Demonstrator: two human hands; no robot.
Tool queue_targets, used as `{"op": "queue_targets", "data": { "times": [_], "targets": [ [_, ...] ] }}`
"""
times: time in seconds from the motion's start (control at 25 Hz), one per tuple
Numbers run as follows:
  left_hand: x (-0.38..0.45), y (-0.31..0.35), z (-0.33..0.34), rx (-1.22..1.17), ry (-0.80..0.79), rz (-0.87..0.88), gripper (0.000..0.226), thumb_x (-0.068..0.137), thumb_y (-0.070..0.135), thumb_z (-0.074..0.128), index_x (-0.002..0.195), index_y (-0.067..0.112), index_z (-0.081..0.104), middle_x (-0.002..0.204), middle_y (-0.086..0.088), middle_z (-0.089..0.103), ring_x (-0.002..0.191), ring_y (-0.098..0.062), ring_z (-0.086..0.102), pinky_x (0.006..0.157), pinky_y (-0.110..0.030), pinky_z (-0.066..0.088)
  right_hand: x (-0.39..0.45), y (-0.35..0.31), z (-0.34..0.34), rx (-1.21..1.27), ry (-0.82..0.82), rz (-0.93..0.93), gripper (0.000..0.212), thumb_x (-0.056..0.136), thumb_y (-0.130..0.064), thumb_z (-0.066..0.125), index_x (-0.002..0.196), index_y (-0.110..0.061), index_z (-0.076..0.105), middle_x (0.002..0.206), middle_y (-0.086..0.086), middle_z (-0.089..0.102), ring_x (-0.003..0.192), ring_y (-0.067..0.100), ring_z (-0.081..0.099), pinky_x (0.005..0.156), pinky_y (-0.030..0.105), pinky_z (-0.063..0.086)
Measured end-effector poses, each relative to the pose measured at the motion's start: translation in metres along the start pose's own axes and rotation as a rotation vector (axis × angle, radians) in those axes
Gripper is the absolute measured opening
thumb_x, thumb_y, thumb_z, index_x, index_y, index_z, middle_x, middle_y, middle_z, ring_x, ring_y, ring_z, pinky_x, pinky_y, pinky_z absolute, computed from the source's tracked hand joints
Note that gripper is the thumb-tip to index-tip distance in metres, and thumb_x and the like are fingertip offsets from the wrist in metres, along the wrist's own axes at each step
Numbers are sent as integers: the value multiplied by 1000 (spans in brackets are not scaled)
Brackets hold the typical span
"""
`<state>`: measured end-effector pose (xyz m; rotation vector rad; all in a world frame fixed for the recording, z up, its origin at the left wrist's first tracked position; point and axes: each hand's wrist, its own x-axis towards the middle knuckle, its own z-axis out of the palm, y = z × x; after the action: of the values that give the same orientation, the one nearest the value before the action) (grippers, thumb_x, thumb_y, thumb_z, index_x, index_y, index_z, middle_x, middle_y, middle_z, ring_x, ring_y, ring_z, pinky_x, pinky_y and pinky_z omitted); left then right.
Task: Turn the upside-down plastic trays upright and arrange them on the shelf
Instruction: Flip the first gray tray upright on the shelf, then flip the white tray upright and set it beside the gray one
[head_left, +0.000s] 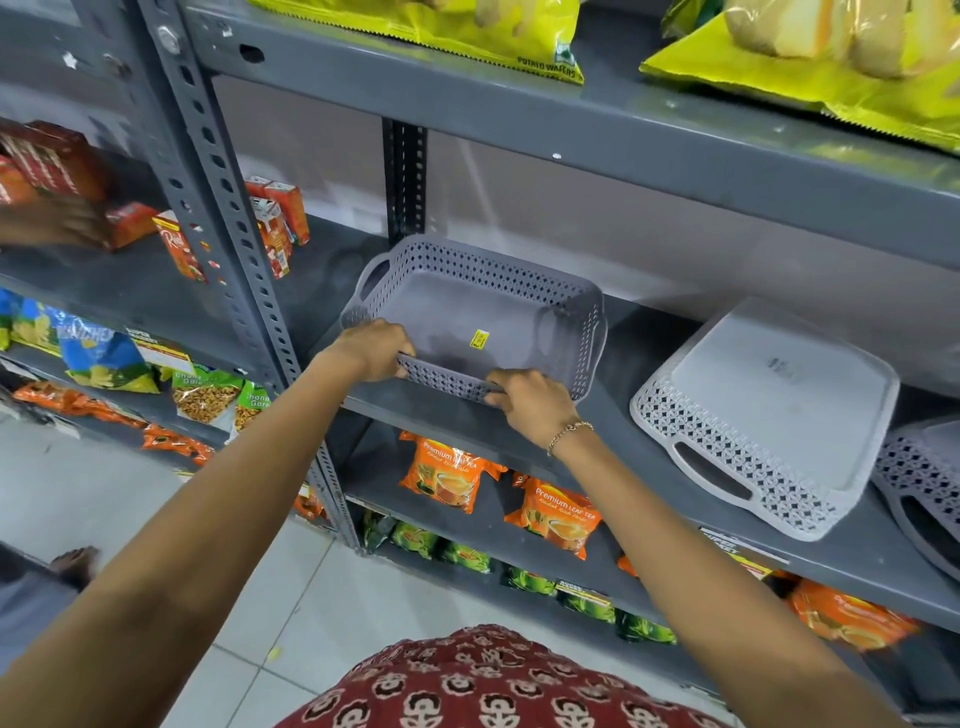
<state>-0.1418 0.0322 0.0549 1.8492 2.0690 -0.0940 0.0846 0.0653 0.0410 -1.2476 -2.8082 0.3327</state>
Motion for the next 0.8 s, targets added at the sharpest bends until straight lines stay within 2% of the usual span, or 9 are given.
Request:
{"op": "queue_targets", "data": {
  "times": [0.08,0.16,0.24,0.32,0.4,0.52,0.64,0.72,0.8],
  "targets": [
    [-2,10,-6,-100,-11,59,44,82,22,72,124,17,61,128,-3,64,123,-24,55,106,-39,43,-6,1,-9,89,71,14,28,93,-34,52,115,-18,59,111,7,70,103,29,64,83,42,55],
    [-8,41,-16,-256,22,190,61,80,25,74,136,14,51,141,-1,54,132,-21,48,111,-33,36,-17,10,-23,152,241,64,24,93,-32,51,107,-18,64,103,5,72,94,27,67,79,41,57],
    [-11,82,-24,-372,95,320,60,82,24,72,137,14,50,141,-1,54,131,-17,49,108,-26,33,-33,27,-37,229,395,172,19,93,-26,51,99,-16,67,93,7,74,78,25,65,74,38,58],
    [-9,130,-24,-378,181,419,55,85,24,69,135,16,51,140,-1,55,131,-17,49,105,-23,32,-59,52,-49,321,513,280,17,92,-22,53,94,-14,68,87,9,74,69,21,62,71,33,56],
    [-5,169,-14,-350,219,471,55,86,25,68,136,18,49,143,-2,52,134,-21,44,109,-28,31,-85,76,-58,445,630,370,15,90,-18,56,92,-12,70,87,10,75,75,22,66,74,30,53],
    [6,232,10,-322,180,579,60,85,22,69,140,16,45,149,-7,44,139,-24,37,117,-35,27,-139,122,-69,659,818,568,17,89,-12,56,93,-6,71,87,8,74,80,20,66,79,29,52],
    [11,288,37,-242,121,657,72,86,21,68,147,14,31,157,-7,29,147,-22,21,121,-32,16,-192,177,-61,853,958,808,19,90,-10,52,94,-4,70,86,5,67,83,17,61,79,29,49],
    [11,315,56,-132,119,685,86,84,23,69,152,15,16,162,-5,12,150,-21,4,123,-35,7,-222,210,-50,1122,1027,971,25,93,-4,46,76,-4,65,77,7,58,71,12,57,70,24,47],
    [9,337,74,-19,129,674,101,82,26,71,153,17,0,163,-3,-8,150,-23,-13,124,-43,-1,-244,230,-33,1431,942,1128,35,96,-5,40,62,-12,48,65,7,45,48,6,51,52,18,40]
  ]
}}
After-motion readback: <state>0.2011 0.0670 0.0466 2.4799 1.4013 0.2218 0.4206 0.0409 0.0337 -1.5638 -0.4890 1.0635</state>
